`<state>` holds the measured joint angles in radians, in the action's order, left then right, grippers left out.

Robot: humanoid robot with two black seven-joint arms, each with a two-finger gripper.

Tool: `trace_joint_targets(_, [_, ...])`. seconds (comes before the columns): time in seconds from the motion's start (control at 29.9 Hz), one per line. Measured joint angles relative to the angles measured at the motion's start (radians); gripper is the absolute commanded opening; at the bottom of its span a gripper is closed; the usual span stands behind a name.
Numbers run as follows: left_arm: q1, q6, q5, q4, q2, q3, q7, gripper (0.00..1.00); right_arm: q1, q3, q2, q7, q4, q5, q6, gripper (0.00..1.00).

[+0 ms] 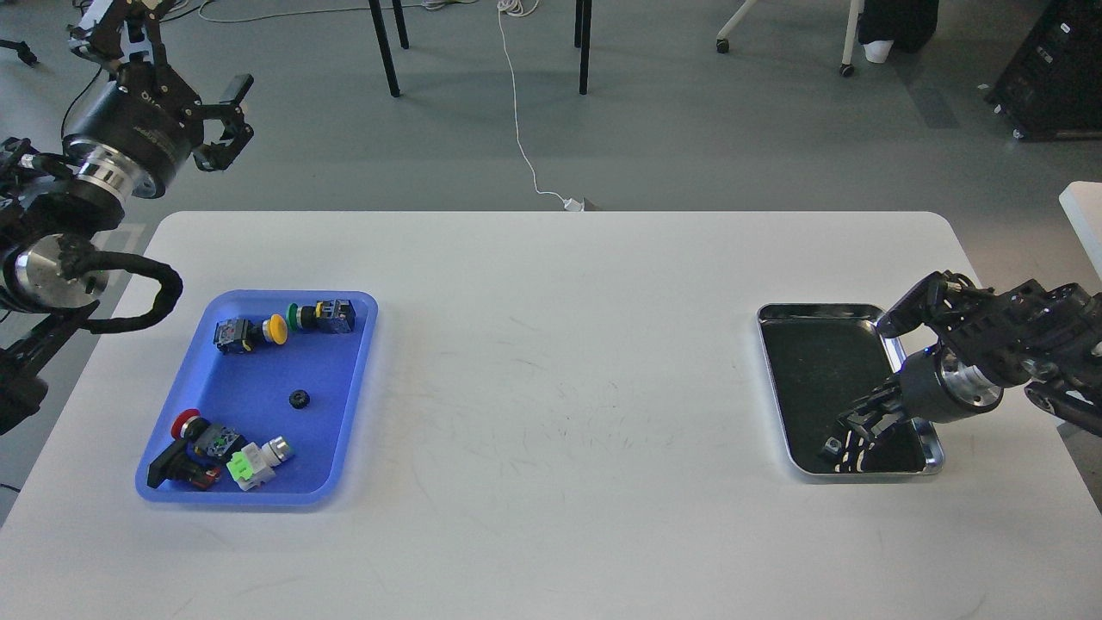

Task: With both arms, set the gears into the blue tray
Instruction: 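Grasp a second black gear in the metal tray with the right gripper, then carry the second gear to the table center and release it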

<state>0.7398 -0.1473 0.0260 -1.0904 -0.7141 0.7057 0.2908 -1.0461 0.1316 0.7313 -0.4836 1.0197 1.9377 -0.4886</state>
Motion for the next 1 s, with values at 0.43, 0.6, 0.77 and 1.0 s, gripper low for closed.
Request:
trace_joint_targets(0.43, [0.002,0.001,0.0,0.0,-0.004,0.0,0.001,0.98,-0.161,-0.051,0.028,-0.005,0.166,-0.019,0.0,0.12])
trace_joint_targets(0.6, [0.006,0.004,0.001,0.0,0.001,0.0,-0.003,0.98,-0.182,-0.064,-0.154,-0.002,0.143,-0.029,0.0,0.12])
trace_joint_targets(0.77, [0.006,0.001,0.001,-0.001,-0.013,-0.001,-0.004,0.98,-0.183,-0.076,-0.374,0.0,0.016,-0.04,0.0,0.12])
trace_joint_targets(1.0, [0.001,-0.002,0.002,0.0,-0.024,-0.004,-0.004,0.98,-0.145,-0.077,-0.629,0.0,-0.154,-0.059,0.0,0.12])
